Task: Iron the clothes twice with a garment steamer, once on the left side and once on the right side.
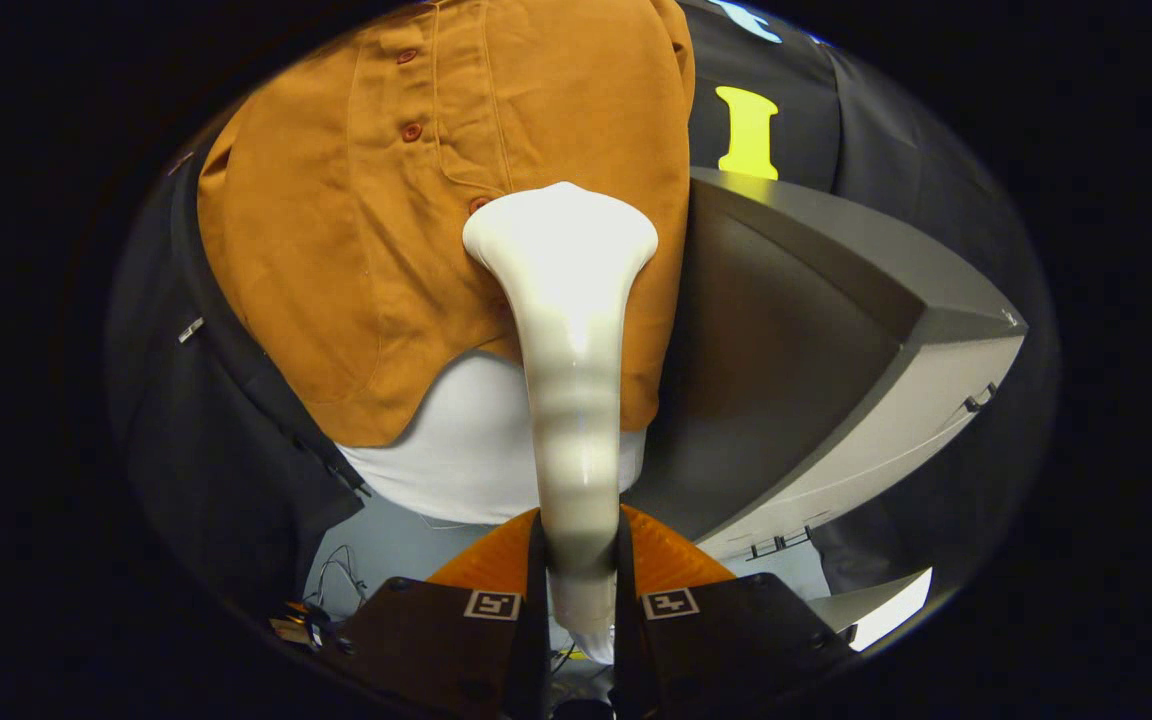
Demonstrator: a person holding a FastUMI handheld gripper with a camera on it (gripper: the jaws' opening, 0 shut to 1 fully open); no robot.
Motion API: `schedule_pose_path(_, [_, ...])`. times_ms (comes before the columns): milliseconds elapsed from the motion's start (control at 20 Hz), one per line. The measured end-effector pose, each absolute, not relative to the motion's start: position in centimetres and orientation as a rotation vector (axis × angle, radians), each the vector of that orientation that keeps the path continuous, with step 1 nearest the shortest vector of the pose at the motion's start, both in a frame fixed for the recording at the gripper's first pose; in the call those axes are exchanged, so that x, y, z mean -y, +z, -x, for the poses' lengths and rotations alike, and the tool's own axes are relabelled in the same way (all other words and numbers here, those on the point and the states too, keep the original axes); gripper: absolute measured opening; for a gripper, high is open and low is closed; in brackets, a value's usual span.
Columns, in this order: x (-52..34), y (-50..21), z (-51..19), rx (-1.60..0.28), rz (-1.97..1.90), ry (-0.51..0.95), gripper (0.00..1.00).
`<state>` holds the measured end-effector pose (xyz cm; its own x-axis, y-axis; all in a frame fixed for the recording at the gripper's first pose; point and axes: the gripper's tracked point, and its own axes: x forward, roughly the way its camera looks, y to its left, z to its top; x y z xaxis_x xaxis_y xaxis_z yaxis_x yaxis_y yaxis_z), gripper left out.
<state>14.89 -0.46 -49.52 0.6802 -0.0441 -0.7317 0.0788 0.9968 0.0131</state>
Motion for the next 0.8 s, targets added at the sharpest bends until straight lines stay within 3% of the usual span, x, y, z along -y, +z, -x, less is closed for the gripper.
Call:
schedule_pose_path(350, [0.5,-46.9,-12.1,-0.756,-0.031,-0.074,0.29])
schedule_pose_path(800, [-4.3,-32.6,-12.5,-0.449,0.052,-0.006,0.29])
